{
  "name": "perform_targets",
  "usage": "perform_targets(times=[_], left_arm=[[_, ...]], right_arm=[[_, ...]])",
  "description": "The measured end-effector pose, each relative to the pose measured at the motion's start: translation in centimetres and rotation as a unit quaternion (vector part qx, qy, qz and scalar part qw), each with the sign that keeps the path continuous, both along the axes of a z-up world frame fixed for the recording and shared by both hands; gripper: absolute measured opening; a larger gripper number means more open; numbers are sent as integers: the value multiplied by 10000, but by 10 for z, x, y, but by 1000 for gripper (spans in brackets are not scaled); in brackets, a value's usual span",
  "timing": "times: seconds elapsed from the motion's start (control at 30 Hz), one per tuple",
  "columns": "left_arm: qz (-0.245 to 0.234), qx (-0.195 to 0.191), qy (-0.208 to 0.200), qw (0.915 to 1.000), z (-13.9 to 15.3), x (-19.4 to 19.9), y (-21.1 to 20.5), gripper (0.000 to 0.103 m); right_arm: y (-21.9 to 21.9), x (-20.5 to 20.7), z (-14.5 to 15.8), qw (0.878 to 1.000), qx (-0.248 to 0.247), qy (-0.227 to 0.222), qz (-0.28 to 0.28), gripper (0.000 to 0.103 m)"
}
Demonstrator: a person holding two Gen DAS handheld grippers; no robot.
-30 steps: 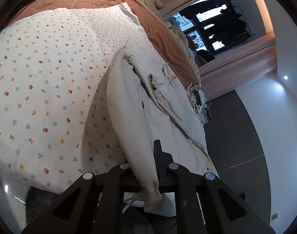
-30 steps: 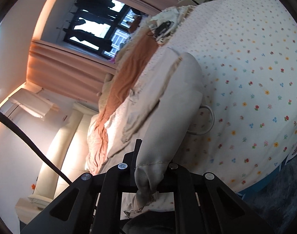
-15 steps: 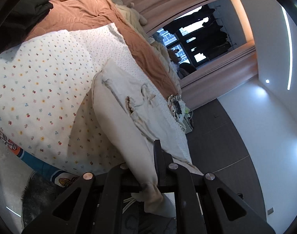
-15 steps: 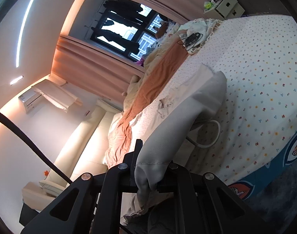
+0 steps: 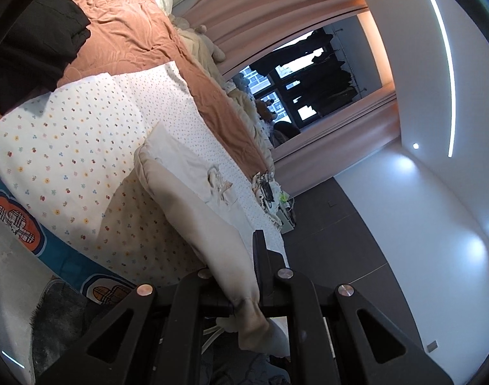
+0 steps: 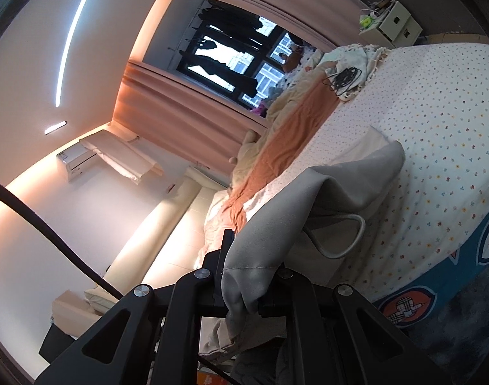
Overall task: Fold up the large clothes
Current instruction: 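Lift the hem with both grippers and fold it over toward the collar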
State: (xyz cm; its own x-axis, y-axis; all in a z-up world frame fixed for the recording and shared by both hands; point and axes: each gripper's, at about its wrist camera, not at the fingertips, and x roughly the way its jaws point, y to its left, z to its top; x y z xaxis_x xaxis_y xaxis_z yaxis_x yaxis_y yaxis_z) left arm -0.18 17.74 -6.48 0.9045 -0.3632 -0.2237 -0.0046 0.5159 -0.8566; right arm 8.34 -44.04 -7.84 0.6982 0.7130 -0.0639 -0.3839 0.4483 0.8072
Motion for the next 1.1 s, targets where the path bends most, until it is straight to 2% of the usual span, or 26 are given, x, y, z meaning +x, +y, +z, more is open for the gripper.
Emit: perform_targets(times=[0.3, 0.47, 0.8, 1.1], left_arm=[[136, 74, -400, 9991, 35, -30, 9, 11], [146, 147, -508, 9985, 47, -26, 7, 11], [166, 317, -499, 9981, 63, 18, 5, 11], [226, 453, -499, 9975, 82, 98, 14, 11]], right_arm=[[2, 10, 1, 9994, 50, -326, 102, 7], [0, 29, -2, 9992, 25, -377, 129, 7], [-8, 91, -5, 9997, 23, -256, -1, 7], [8, 168, 5, 9993, 70, -271, -229, 8]])
